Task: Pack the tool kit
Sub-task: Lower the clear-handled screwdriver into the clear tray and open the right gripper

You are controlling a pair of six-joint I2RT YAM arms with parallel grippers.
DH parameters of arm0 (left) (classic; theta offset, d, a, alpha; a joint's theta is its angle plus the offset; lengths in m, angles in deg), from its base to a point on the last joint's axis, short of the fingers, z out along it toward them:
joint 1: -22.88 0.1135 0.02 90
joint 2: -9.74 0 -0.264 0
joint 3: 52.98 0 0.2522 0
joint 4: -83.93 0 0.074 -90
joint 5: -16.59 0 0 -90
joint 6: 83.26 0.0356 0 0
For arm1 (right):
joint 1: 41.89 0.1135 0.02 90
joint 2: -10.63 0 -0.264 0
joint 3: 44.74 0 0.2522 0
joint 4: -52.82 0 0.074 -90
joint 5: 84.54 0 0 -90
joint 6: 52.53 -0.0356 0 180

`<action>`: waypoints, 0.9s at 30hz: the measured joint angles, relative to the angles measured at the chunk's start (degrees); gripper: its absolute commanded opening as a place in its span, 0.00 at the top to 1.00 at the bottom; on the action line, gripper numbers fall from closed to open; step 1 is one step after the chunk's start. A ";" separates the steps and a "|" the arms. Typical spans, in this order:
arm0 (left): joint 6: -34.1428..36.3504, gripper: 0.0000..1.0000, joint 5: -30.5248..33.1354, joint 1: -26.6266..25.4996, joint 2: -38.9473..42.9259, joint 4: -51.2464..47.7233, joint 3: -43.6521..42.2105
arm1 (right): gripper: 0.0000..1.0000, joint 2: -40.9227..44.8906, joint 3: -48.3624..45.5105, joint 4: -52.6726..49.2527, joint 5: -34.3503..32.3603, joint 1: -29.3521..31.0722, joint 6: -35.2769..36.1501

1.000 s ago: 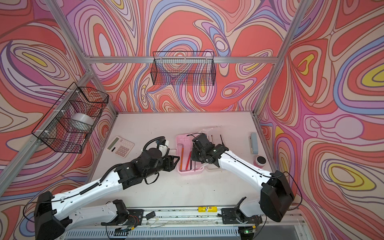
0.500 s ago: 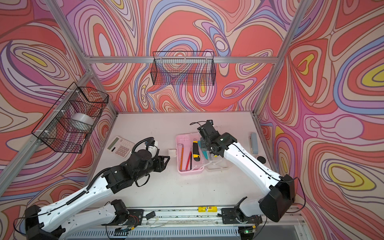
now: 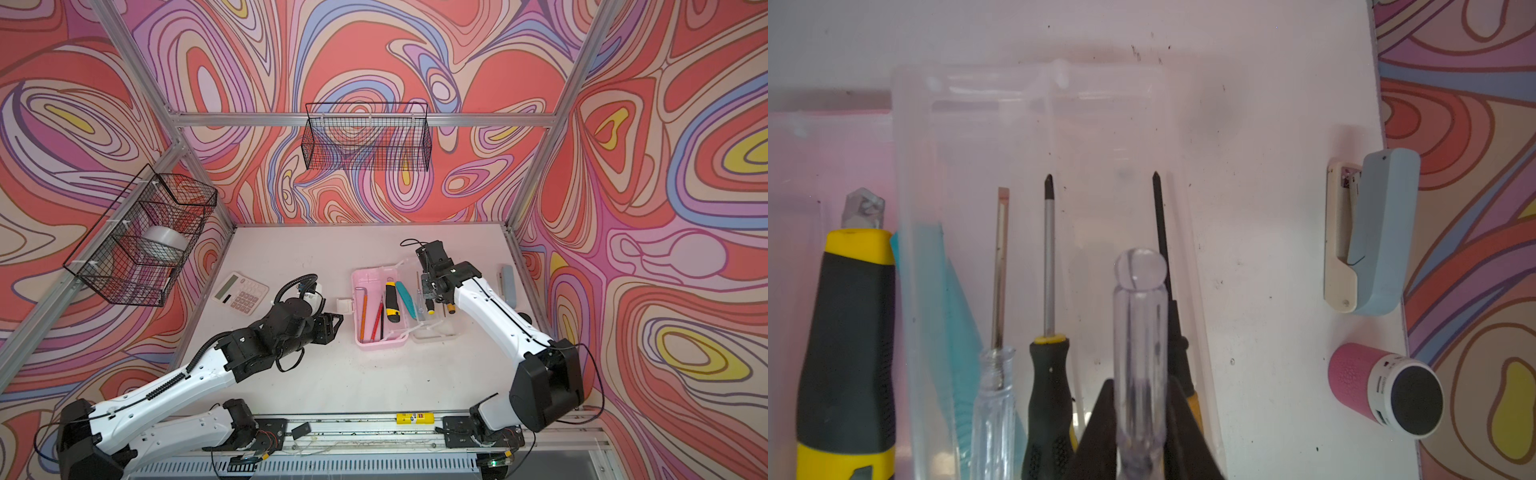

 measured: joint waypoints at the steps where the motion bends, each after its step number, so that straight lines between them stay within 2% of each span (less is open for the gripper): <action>1: -0.02 0.47 -0.02 0.00 -0.15 0.02 0.00 | 1.00 -0.17 -0.63 0.76 0.33 -0.24 0.17; 20: -0.02 0.46 -1.07 0.44 -2.80 1.46 0.00 | 1.00 -4.26 -2.43 7.04 1.84 -2.05 0.76; 27: -0.02 0.45 -1.25 0.79 -3.82 1.51 0.00 | 0.82 -4.98 -2.43 7.26 3.04 -2.05 0.17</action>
